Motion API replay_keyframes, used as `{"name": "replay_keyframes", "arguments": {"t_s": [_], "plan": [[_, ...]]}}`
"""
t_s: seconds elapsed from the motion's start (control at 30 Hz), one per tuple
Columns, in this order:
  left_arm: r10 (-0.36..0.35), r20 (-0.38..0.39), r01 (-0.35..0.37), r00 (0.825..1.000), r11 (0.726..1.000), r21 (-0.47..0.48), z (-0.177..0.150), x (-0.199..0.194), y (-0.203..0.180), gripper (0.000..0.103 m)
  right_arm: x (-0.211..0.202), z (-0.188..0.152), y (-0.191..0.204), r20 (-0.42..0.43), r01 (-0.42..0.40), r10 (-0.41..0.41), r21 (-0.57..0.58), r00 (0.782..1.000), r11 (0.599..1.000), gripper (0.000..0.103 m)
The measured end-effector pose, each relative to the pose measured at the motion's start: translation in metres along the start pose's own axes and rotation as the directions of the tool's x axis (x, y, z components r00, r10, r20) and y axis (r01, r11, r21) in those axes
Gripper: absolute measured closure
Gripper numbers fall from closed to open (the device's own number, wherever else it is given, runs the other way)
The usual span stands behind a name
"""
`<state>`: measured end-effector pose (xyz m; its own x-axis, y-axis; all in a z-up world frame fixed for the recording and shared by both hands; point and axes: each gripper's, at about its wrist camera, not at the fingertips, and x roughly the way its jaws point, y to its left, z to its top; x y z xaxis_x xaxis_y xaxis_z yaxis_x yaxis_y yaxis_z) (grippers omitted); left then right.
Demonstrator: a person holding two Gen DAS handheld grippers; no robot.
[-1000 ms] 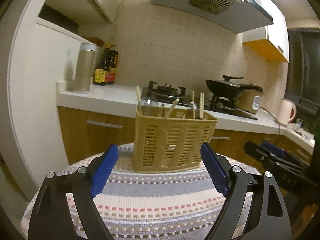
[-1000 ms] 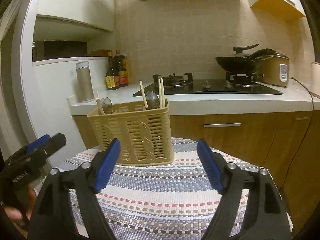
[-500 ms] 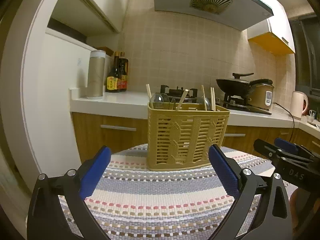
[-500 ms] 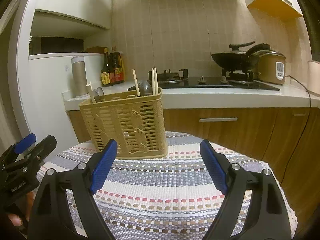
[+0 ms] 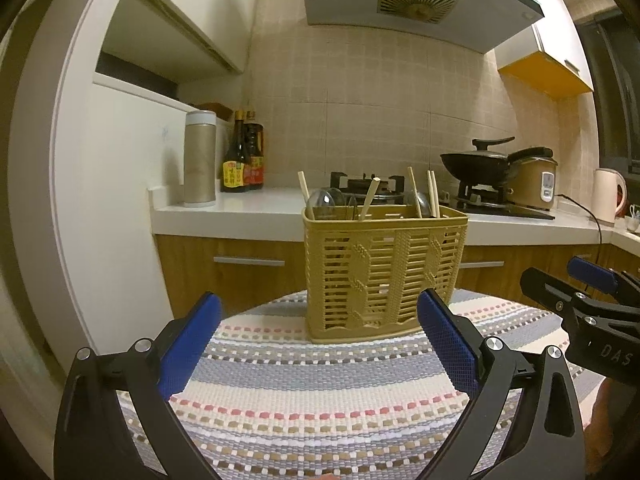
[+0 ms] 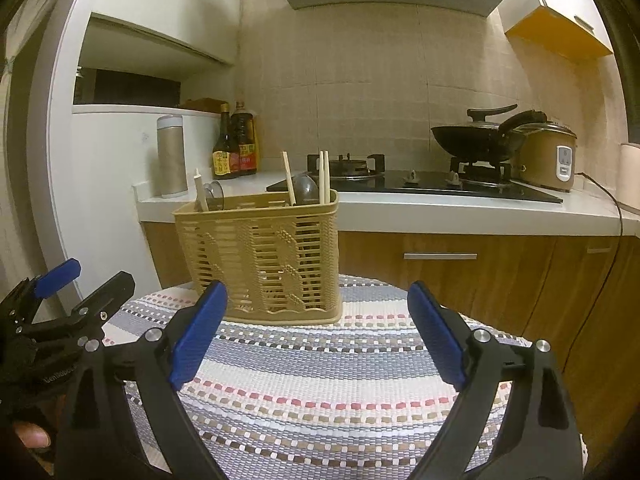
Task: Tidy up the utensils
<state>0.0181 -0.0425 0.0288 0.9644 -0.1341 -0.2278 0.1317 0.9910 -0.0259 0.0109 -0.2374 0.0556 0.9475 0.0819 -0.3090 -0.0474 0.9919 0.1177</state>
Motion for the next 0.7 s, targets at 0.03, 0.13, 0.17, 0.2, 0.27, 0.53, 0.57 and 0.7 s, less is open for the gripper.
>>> {"name": "replay_keyframes", "arguments": {"t_s": [0.03, 0.13, 0.17, 0.2, 0.27, 0.53, 0.57, 0.7], "plan": [[-0.001, -0.003, 0.001, 1.000, 1.000, -0.001, 0.0002, 0.0003, -0.0001, 0.008, -0.0003, 0.0001, 0.0000, 0.001, 0.000, 0.000, 0.000, 1.000, 1.000, 0.015], [-0.001, -0.006, 0.001, 1.000, 1.000, 0.001, 0.0004, 0.0006, -0.0003, 0.008, -0.0014, 0.0003, 0.0001, 0.006, 0.003, -0.003, 0.001, 1.000, 1.000, 0.014], [0.001, -0.004, -0.001, 1.000, 1.000, 0.001, 0.0005, 0.0001, -0.0003, 0.008, -0.0020, 0.0004, 0.0004, 0.007, 0.003, -0.003, 0.001, 1.000, 1.000, 0.014], [0.000, -0.004, 0.000, 1.000, 1.000, 0.002, 0.0007, -0.0001, -0.0004, 0.008, -0.0027, 0.0005, 0.0006, 0.009, 0.001, -0.001, 0.001, 1.000, 1.000, 0.013], [-0.003, -0.010, 0.003, 1.000, 1.000, 0.002, 0.0013, 0.0007, -0.0003, 0.008, -0.0050, 0.0005, 0.0013, 0.018, 0.002, -0.002, -0.002, 1.000, 1.000, 0.011], [-0.004, -0.019, 0.004, 1.000, 1.000, -0.005, 0.0013, 0.0027, 0.0024, 0.008, -0.0047, 0.0000, 0.0035, 0.013, 0.000, 0.000, -0.008, 1.000, 1.000, 0.009], [-0.005, -0.022, 0.005, 1.000, 1.000, -0.005, 0.0011, 0.0033, 0.0026, 0.008, -0.0044, 0.0000, 0.0036, 0.012, 0.002, -0.002, -0.008, 1.000, 1.000, 0.009], [-0.009, -0.027, 0.009, 1.000, 1.000, -0.006, 0.0014, 0.0043, 0.0023, 0.008, -0.0036, 0.0002, 0.0028, 0.009, 0.003, -0.003, -0.004, 1.000, 1.000, 0.009]]}}
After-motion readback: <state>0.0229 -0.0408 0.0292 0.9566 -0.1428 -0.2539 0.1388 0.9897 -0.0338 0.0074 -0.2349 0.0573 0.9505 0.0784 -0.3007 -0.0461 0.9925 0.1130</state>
